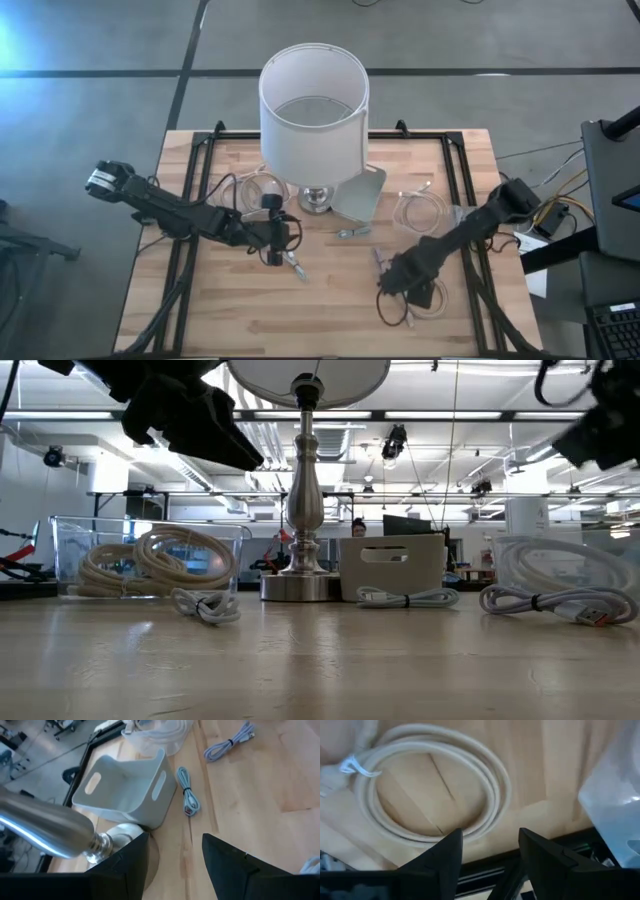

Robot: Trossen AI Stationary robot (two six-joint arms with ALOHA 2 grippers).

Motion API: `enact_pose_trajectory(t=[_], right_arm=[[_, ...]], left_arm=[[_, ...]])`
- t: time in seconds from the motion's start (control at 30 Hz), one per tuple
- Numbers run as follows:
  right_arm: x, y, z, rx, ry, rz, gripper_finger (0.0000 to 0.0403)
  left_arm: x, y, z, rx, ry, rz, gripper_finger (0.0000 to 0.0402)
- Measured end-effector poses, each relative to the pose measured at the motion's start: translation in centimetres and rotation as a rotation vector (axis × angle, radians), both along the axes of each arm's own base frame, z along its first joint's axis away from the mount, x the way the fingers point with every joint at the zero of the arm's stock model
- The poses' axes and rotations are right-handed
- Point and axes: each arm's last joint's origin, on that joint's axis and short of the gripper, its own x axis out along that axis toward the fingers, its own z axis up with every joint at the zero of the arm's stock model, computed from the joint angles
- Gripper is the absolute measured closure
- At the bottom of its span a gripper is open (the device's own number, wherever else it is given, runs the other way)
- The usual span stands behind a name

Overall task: Pick & Place USB Port
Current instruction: Put the light brown HDMI cable into the right transparent bin

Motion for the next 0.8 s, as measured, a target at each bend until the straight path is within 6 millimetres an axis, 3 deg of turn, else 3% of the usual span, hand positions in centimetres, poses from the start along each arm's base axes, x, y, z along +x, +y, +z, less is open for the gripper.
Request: enact_pose_trajectory(t=[0.27, 0.4, 0.8], right_arm=[[-0.2, -0.3, -3.1, -0.034, 0.091, 0.020, 0.0223], [-0.4, -0.4, -4.4, -0.013, 0.055, 0.020, 0.0223], [-1.8, -1.4, -6.9, -0.022, 0.044, 0.048, 0.0242]], left_arm=[[0.1, 0.1, 0.1, 0.061, 0.006, -0.034, 0.0216], [0.1, 0.2, 0.1, 0.063, 0.006, -0.031, 0.0216], [0.1, 0.2, 0.1, 0.063, 0.008, -0.029, 0.0216]])
